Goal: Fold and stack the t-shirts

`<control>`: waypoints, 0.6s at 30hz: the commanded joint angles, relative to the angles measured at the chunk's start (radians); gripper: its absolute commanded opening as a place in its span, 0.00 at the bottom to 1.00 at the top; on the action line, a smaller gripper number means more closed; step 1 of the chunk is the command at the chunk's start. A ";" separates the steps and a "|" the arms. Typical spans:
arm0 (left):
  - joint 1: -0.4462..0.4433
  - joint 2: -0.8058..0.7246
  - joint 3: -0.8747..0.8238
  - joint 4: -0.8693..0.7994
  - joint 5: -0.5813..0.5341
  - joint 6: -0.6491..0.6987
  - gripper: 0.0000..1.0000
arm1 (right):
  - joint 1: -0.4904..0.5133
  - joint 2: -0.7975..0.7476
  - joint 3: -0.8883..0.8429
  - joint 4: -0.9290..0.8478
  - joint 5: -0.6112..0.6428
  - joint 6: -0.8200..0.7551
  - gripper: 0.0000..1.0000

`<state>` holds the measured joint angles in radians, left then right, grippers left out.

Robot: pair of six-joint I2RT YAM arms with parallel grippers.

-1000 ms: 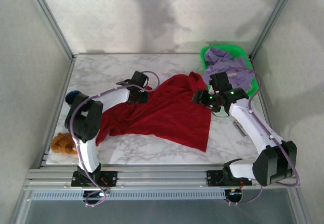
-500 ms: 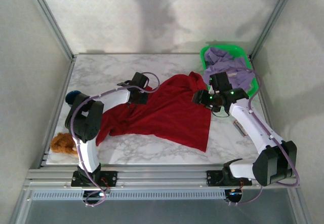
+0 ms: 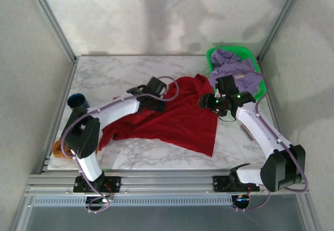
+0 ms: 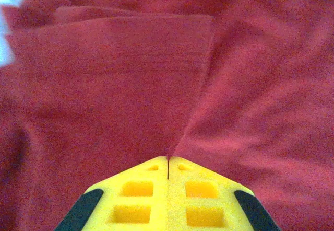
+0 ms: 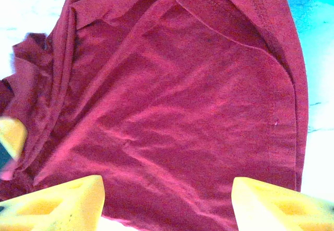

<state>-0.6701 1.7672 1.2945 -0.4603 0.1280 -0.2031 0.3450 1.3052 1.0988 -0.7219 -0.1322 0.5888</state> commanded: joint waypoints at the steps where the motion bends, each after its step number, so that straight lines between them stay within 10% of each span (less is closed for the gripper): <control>1: -0.082 0.014 -0.096 -0.034 0.124 -0.101 0.04 | 0.005 0.003 -0.016 0.012 -0.006 -0.003 0.66; 7: -0.137 -0.002 -0.124 0.015 0.125 -0.143 0.38 | 0.005 0.015 0.002 0.000 -0.001 -0.017 0.66; 18: -0.086 -0.075 -0.067 0.002 0.046 -0.058 0.35 | -0.005 0.005 -0.009 -0.001 0.008 -0.017 0.67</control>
<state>-0.7551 1.6558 1.1908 -0.4461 0.1967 -0.3111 0.3447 1.3190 1.0943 -0.7212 -0.1310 0.5877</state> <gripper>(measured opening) 0.351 0.665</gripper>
